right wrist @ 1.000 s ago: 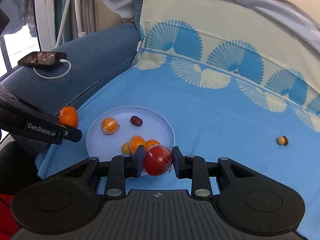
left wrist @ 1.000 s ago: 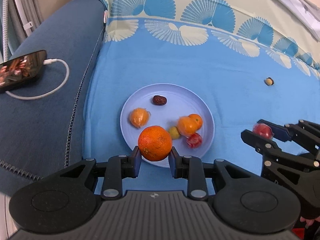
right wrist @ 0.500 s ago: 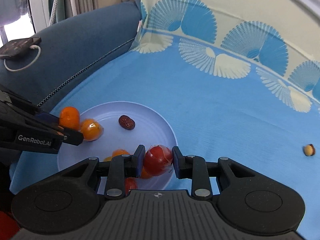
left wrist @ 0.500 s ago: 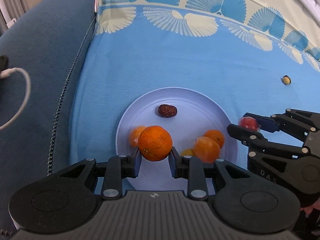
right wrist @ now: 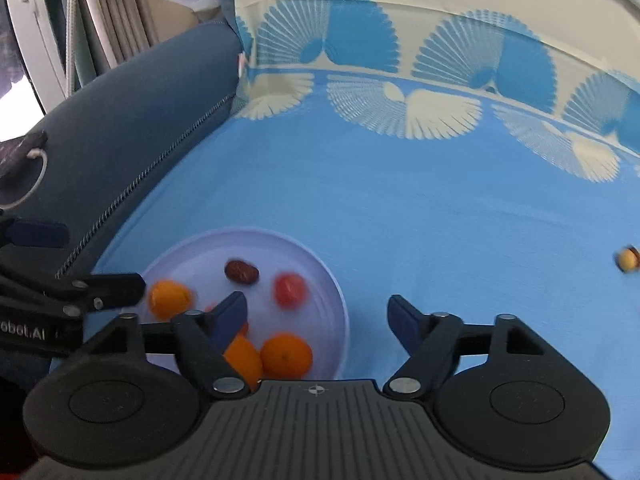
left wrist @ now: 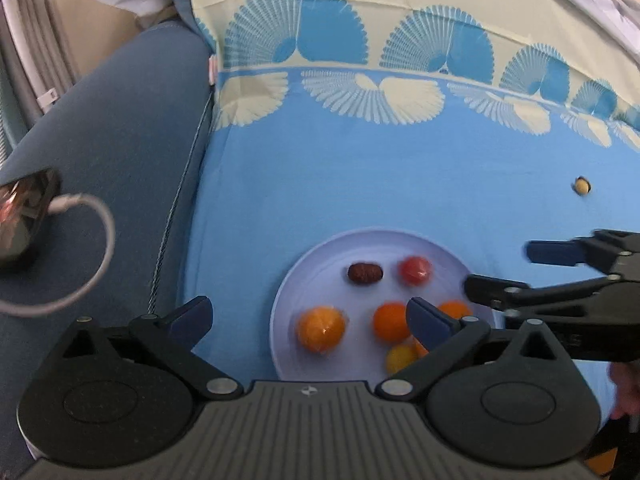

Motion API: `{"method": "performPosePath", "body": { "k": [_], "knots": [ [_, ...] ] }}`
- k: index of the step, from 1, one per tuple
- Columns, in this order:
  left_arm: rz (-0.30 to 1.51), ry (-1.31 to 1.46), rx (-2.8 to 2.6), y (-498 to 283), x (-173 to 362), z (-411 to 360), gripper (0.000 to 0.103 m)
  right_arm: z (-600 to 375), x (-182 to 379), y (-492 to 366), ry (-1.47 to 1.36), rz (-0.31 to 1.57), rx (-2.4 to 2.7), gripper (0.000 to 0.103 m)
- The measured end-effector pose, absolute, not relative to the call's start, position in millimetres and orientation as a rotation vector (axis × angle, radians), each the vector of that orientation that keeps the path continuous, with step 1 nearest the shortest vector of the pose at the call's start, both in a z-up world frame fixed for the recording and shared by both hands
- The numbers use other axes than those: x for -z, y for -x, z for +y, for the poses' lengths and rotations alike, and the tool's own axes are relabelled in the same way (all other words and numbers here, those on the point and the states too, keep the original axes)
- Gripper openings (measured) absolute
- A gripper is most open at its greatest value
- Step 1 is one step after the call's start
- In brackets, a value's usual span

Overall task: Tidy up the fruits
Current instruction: 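Carry both fruits over the blue plate and open both tools to release, then withdraw both open tools from the plate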

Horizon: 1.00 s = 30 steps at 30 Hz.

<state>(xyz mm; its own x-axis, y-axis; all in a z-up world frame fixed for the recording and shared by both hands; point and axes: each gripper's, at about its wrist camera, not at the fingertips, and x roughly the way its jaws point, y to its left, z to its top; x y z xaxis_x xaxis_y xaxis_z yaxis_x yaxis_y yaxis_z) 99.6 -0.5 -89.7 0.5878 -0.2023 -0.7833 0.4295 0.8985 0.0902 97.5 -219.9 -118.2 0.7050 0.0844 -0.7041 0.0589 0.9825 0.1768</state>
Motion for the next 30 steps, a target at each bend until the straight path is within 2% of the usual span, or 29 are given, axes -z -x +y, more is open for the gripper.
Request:
{"method": "performPosePath", "body": {
  "k": [8, 12, 17, 30],
  "knots": [
    [1.008, -0.233, 0.340, -55.5, 92.6, 19.6, 0.103, -203.8, 94.9, -28.3, -0.130, 0.823, 0.005, 0.098],
    [1.018, -0.214, 0.330, -28.2, 85.9, 30.9, 0.103, -189.6, 80.4, 2.1, -0.106, 0.797, -0.018, 0.099],
    [0.937, -0.236, 0.340, 6.2, 62.2, 33.4, 0.103, -179.0, 59.5, 28.0, -0.060, 0.715, -0.011, 0.102],
    [0.832, -0.211, 0.334, 58.2, 24.4, 37.7, 0.103, -169.8, 30.8, 92.4, -0.012, 0.585, 0.027, 0.102]
  ]
}}
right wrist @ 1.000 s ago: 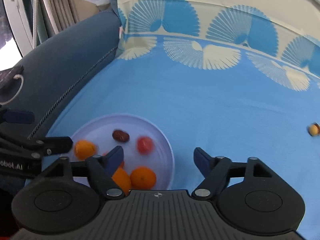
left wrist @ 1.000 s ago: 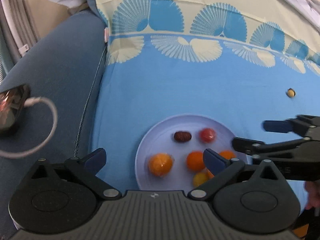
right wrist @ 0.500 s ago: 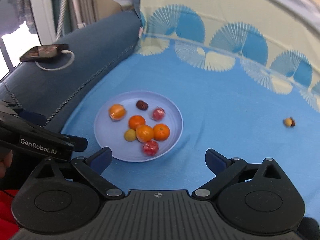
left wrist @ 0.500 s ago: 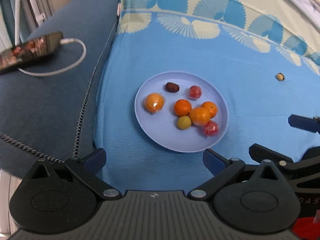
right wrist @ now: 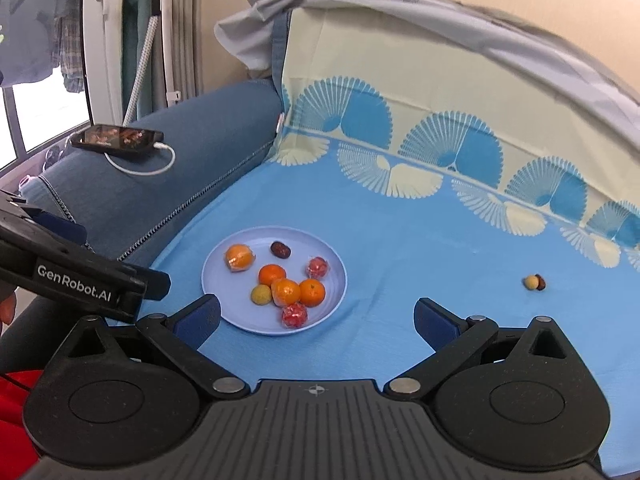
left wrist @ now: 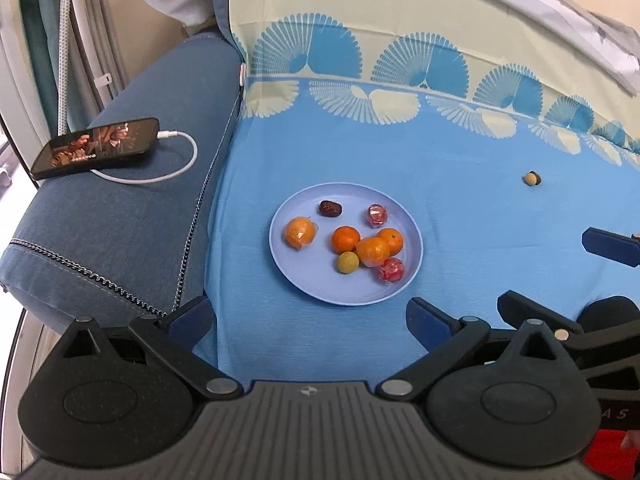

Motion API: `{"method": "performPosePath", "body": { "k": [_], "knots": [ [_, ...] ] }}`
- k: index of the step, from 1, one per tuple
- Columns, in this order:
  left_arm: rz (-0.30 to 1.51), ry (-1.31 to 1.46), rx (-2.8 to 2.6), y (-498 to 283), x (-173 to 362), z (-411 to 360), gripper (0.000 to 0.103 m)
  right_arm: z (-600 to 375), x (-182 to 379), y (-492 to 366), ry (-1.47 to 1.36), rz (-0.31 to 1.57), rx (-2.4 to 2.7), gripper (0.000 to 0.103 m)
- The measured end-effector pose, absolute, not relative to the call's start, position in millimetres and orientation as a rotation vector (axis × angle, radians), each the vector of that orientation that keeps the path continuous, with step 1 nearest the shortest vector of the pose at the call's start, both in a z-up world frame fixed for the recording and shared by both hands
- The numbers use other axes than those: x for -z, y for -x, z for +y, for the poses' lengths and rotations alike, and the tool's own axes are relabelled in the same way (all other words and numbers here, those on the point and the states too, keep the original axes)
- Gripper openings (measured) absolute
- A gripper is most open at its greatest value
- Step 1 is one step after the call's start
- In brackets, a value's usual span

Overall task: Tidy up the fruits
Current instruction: 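Withdraw both open tools from the plate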

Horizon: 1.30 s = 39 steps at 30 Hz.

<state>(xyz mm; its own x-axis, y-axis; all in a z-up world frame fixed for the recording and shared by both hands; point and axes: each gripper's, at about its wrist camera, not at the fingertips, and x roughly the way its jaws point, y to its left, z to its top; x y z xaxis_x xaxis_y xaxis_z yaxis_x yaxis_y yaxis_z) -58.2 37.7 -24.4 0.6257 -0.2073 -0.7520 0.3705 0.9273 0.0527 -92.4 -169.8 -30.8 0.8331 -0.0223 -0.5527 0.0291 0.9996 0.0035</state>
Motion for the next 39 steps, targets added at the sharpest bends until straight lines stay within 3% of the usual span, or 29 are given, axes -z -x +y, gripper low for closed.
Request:
{"method": "performPosePath", "body": {
  "k": [17, 39],
  "knots": [
    [0.751, -0.220, 0.349, 82.7, 8.2, 39.8, 0.103, -164.5, 25.0, 109.8, 0.001, 0.534, 0.032, 0.102],
    [0.802, -0.240, 0.350, 72.1, 23.8, 35.9, 0.103, -170.8, 39.9, 98.9, -0.030, 0.579, 0.025, 0.102]
  ]
}}
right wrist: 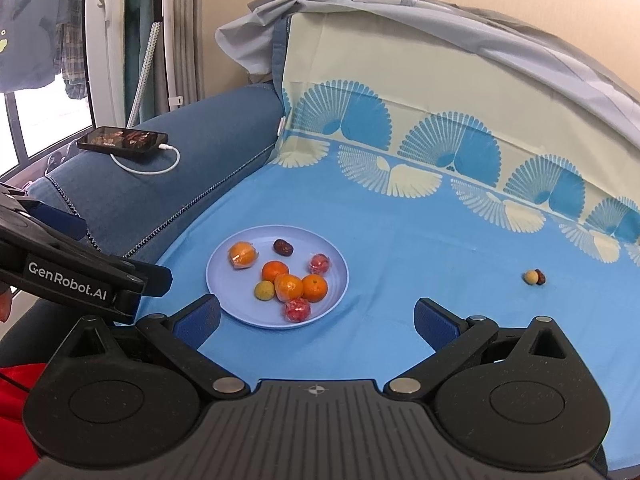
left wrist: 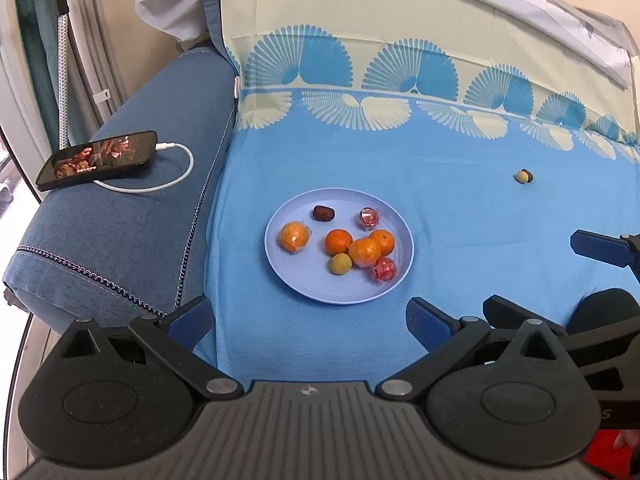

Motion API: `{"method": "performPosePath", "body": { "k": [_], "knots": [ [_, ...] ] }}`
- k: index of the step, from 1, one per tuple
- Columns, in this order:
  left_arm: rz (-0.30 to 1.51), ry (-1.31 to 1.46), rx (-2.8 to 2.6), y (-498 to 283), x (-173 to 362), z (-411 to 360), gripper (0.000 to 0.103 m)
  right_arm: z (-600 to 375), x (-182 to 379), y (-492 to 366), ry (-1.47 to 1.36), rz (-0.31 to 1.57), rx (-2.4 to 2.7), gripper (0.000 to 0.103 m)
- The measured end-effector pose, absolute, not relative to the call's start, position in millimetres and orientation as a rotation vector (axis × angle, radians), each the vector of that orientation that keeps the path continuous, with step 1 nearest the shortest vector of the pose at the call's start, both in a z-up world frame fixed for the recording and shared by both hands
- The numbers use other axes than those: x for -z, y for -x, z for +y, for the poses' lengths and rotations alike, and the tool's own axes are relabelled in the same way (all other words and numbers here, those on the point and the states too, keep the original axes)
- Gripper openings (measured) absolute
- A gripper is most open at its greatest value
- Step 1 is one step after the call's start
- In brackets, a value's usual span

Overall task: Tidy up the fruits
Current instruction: 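Withdraw both open tools from the plate, then move both open tools toward the loose small fruits on the sheet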

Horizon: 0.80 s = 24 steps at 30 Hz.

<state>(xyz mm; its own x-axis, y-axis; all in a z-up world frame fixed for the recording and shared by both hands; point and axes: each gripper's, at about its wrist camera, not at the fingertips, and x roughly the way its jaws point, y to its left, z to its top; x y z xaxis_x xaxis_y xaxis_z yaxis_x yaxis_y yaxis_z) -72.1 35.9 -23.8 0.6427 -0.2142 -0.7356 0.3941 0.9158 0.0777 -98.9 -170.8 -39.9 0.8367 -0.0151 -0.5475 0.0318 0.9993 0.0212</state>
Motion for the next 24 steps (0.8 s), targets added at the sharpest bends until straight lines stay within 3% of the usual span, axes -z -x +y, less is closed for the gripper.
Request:
{"method": "performPosePath", "body": {
  "k": [13, 24],
  "knots": [
    [0.863, -0.314, 0.315, 48.7, 37.3, 14.8, 0.103, -198.0, 68.7, 82.1, -0.150, 0.629, 0.059, 0.102],
    [0.929, -0.390, 0.356, 12.8, 40.9, -62.6, 0.103, -359.2, 136.1, 44.9, -0.233, 0.580, 0.524, 0.102]
  ]
}}
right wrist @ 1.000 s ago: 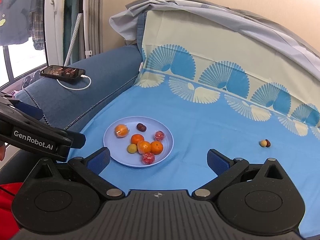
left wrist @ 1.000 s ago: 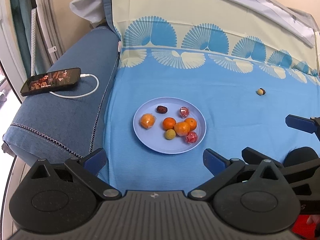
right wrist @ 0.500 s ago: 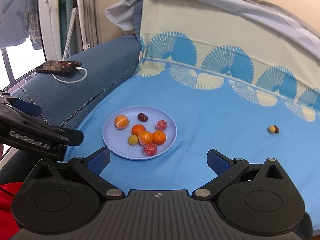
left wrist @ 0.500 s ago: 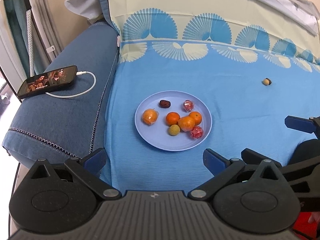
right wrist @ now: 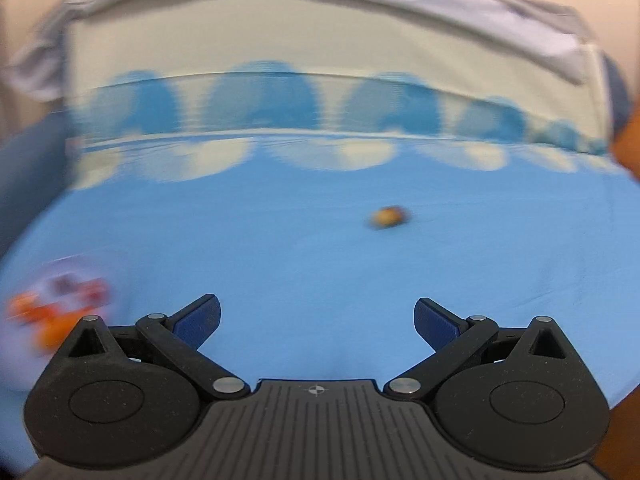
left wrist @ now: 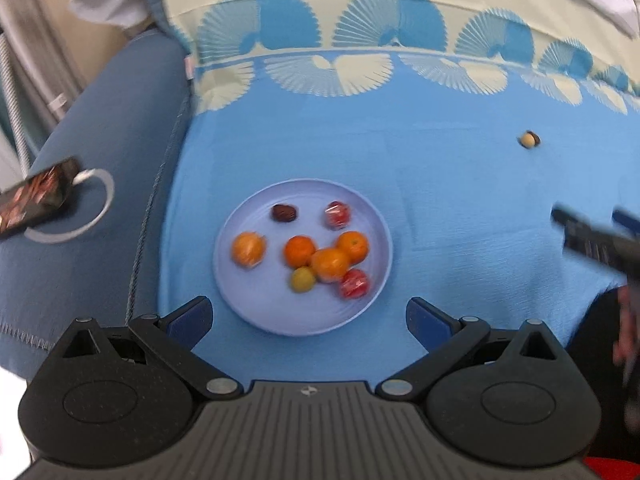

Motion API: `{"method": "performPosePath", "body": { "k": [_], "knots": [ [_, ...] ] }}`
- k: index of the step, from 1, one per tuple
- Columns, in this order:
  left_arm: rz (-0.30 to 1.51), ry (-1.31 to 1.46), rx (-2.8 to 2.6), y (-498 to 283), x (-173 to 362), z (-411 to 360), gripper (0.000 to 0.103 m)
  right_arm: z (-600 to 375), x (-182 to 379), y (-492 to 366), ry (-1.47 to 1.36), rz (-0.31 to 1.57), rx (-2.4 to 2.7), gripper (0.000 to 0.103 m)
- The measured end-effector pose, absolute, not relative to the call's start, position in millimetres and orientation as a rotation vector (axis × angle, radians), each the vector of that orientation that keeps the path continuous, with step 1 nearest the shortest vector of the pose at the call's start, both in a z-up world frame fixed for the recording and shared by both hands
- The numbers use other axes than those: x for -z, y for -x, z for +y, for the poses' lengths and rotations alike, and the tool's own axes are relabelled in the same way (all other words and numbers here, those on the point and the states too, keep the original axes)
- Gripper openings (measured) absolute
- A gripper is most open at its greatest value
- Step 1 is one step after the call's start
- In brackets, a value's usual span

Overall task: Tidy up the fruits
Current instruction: 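Move both open tools toward the loose small fruits on the sheet, then grasp a small yellow fruit with the left tool while the right grasps a red date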

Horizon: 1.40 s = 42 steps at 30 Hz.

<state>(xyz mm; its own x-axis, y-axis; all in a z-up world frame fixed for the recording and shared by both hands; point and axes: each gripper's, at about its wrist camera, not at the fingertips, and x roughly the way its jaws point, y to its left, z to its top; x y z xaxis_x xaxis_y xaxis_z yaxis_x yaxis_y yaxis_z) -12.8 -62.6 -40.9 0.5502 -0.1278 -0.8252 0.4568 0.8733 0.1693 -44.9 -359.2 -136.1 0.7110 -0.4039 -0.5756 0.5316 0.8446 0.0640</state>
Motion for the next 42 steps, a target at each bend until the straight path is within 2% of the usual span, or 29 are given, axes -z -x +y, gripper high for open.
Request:
{"method": "performPosePath", "body": {
  "k": [6, 9, 13, 18, 28, 34, 40, 42],
  "knots": [
    [0.961, -0.479, 0.360, -9.7, 51.2, -112.6, 0.103, -498.3, 204.7, -14.3, -0.320, 0.656, 0.777, 0.102],
    [0.976, -0.502, 0.350, -22.7, 56.8, -135.0, 0.103, -537.6, 230.0, -47.9, -0.312, 0.690, 0.794, 0.102],
    [1.006, -0.531, 0.361, -40.2, 68.3, -165.5, 0.103, -560.2, 243.7, -81.0, -0.345, 0.682, 0.720, 0.102],
    [1.021, -0.567, 0.397, -58.7, 87.6, -207.9, 0.103, -562.1, 247.7, -113.1, -0.207, 0.647, 0.685, 0.102],
    [0.920, -0.520, 0.594, -99.7, 123.8, -339.2, 0.103, -621.7, 244.9, -67.5, -0.336, 0.614, 0.924, 0.102],
    [0.868, -0.577, 0.815, -103.9, 160.2, -438.6, 0.103, -648.5, 251.6, -47.4, -0.331, 0.605, 1.048, 0.102],
    [0.813, -0.644, 1.005, -91.5, 188.7, -499.6, 0.103, -657.6, 255.8, -35.3, -0.425, 0.591, 1.039, 0.102],
    [0.798, -0.669, 1.037, -89.0, 199.4, -511.0, 0.096, -656.8, 256.2, -35.4, -0.423, 0.591, 1.039, 0.102]
  ]
}}
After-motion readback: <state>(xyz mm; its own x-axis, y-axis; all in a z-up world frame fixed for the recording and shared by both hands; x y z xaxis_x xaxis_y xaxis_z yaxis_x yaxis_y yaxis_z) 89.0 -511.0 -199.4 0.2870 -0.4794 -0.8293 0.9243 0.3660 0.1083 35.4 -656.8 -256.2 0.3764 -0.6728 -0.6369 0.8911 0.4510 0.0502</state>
